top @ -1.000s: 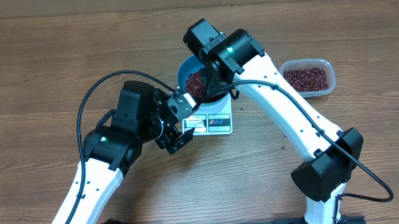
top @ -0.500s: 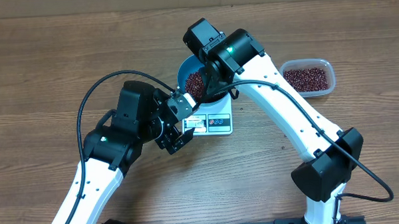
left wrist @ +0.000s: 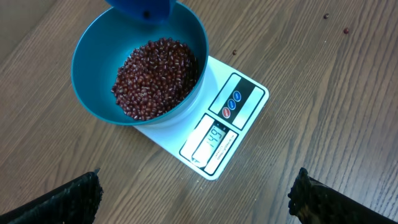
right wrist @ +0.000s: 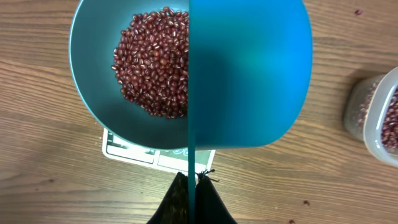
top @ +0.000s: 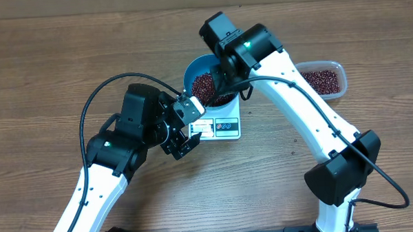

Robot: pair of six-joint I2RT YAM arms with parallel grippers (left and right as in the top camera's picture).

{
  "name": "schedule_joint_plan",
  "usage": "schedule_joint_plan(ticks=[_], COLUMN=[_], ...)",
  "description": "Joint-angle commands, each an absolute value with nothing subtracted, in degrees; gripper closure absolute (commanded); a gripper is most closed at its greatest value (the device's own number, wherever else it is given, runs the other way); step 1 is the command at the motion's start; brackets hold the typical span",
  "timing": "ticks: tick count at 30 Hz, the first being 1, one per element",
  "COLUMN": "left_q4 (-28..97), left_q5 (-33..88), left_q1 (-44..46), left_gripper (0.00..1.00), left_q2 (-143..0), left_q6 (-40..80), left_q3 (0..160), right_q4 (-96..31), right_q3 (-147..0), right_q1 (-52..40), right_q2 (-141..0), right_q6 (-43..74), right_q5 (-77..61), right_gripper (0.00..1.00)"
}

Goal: Scoop item into bowl and weigh 150g on scale
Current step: 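Shake the tilted blue scoop gently over the teal bowl with the right gripper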

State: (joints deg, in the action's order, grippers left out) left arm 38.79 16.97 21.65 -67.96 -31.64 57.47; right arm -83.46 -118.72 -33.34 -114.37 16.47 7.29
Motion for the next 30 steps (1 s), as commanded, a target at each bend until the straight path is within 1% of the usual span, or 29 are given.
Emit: schedule_joint_plan(ticks=[1, 30], left_q4=[38.76, 38.79], left_q5=[17.43, 17.43], left_q1=[21.39, 21.39], left_gripper=[0.01, 0.00], left_q2=[-68.16, -68.16], left_q6=[-30.65, -30.65], left_q3=[59.02, 59.02], right_q4=[-82.91, -82.85], right_q3=[-120.33, -120.33], right_q1=[-31.99, -30.98], right_q2=[-112.62, -112.62], right_q6=[16.29, 16.27], right_q5=[2.98, 2.42], right_gripper=[0.96, 0.96])
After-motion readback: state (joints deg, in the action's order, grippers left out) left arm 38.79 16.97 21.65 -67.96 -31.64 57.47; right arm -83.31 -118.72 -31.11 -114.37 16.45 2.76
